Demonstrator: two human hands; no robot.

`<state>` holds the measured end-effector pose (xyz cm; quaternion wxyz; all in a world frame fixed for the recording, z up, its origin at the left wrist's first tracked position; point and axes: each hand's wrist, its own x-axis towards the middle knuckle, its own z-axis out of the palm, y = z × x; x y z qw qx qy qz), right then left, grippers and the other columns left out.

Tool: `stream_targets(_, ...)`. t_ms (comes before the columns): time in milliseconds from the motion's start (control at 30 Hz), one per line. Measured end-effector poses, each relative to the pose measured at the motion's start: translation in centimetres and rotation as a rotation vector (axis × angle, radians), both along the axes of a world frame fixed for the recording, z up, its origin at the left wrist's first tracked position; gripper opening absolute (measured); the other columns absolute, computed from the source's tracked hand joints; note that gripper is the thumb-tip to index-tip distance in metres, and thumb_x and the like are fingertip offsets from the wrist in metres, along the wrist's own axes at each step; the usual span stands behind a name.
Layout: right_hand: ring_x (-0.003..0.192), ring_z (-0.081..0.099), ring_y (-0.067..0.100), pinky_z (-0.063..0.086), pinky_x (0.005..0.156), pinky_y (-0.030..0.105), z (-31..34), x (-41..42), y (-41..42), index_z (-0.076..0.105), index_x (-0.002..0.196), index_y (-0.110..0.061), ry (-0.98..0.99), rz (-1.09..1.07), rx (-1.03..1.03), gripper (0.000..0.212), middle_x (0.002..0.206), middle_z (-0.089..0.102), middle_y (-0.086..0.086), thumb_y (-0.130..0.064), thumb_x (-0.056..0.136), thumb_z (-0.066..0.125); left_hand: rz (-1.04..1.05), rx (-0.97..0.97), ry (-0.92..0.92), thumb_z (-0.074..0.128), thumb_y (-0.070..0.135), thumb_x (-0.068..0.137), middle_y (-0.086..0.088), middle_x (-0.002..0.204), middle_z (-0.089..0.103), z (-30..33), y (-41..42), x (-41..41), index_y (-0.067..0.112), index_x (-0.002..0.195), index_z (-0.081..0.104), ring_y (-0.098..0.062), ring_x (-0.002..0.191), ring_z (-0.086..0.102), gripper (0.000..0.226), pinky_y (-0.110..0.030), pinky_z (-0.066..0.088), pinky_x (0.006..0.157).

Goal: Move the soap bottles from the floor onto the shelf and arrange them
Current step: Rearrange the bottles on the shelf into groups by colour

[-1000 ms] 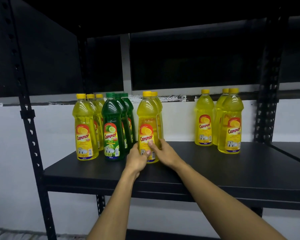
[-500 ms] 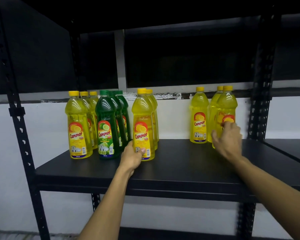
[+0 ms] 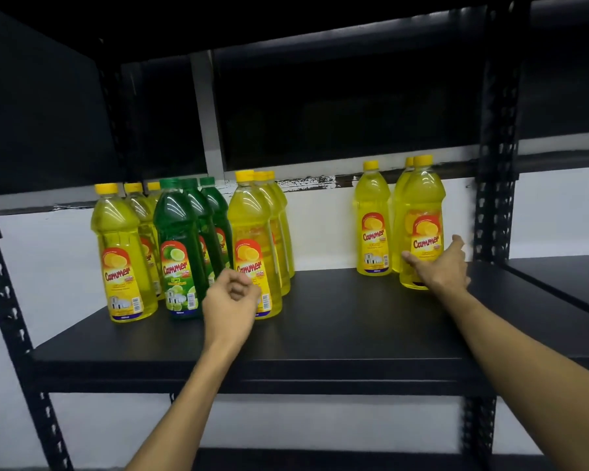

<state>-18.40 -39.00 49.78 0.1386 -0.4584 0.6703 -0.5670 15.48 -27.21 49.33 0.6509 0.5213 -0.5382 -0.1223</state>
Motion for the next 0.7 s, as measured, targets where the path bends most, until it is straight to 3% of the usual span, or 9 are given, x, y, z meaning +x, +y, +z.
stream_targets(167,0.132,0.044,0.04,0.038,0.11,0.059,0.0,0.4,0.5,0.04,0.139,-0.016,0.116,0.057,0.016,0.094,0.135,0.046,0.018,-0.065,0.07,0.081,-0.262,0.162,-0.605,0.065,0.01,0.09,0.009,0.099,0.066,-1.0,-1.2,-2.8,0.027,0.102,0.067,-0.002,0.092,0.061,0.02,-0.016,0.047,0.078)
stream_targets(300,0.124,0.054,0.031,0.051,0.102,0.054,0.0,1.2,0.4,0.033,0.14,-0.017,0.042,0.27,-0.061,0.099,0.135,0.051,0.009,-0.056,0.066,0.088,-0.299,0.36,-0.842,0.063,0.032,0.096,0.007,0.123,0.059,-0.8,-3.2,-5.3,0.026,0.125,0.061,-0.009,0.114,0.057,0.03,-0.029,0.047,0.099)
stream_targets(400,0.116,0.054,0.02,0.051,0.098,0.041,0.0,2.4,0.6,0.024,0.145,-0.014,-0.011,0.463,-0.092,0.093,0.134,0.049,0.002,-0.036,0.078,0.085,-0.261,0.461,-0.922,0.058,0.043,0.097,0.0,0.133,0.058,-0.3,-5.1,-6.4,0.02,0.134,0.057,-0.017,0.119,0.055,0.043,-0.034,0.047,0.102)
stream_targets(500,0.114,0.053,0.018,0.047,0.091,0.033,-0.2,3.6,-0.2,0.026,0.144,-0.011,0.041,0.547,-0.057,0.084,0.13,0.05,0.002,-0.033,0.084,0.08,-0.246,0.543,-0.924,0.05,0.051,0.099,-0.002,0.148,0.05,-0.4,-6.4,-6.9,0.019,0.147,0.047,-0.022,0.133,0.049,0.058,-0.037,0.043,0.107)
stream_targets(567,0.116,0.056,0.02,0.049,0.091,0.034,0.0,4.5,-1.0,0.028,0.145,-0.01,0.063,0.609,-0.026,0.082,0.131,0.054,0.002,-0.035,0.085,0.079,-0.235,0.573,-0.933,0.044,0.053,0.1,-0.001,0.158,0.04,-0.7,-6.6,-7.1,0.021,0.153,0.038,-0.023,0.142,0.04,0.063,-0.039,0.037,0.113)
stream_targets(700,0.125,0.056,0.023,0.048,0.106,0.043,0.5,6.7,-3.2,0.023,0.149,-0.013,0.054,0.752,0.048,0.083,0.138,0.055,0.004,-0.031,0.088,0.077,-0.22,0.588,-0.959,0.039,0.055,0.101,0.001,0.164,0.029,-1.0,-6.7,-7.2,0.023,0.157,0.032,-0.023,0.149,0.03,0.064,-0.04,0.03,0.116)
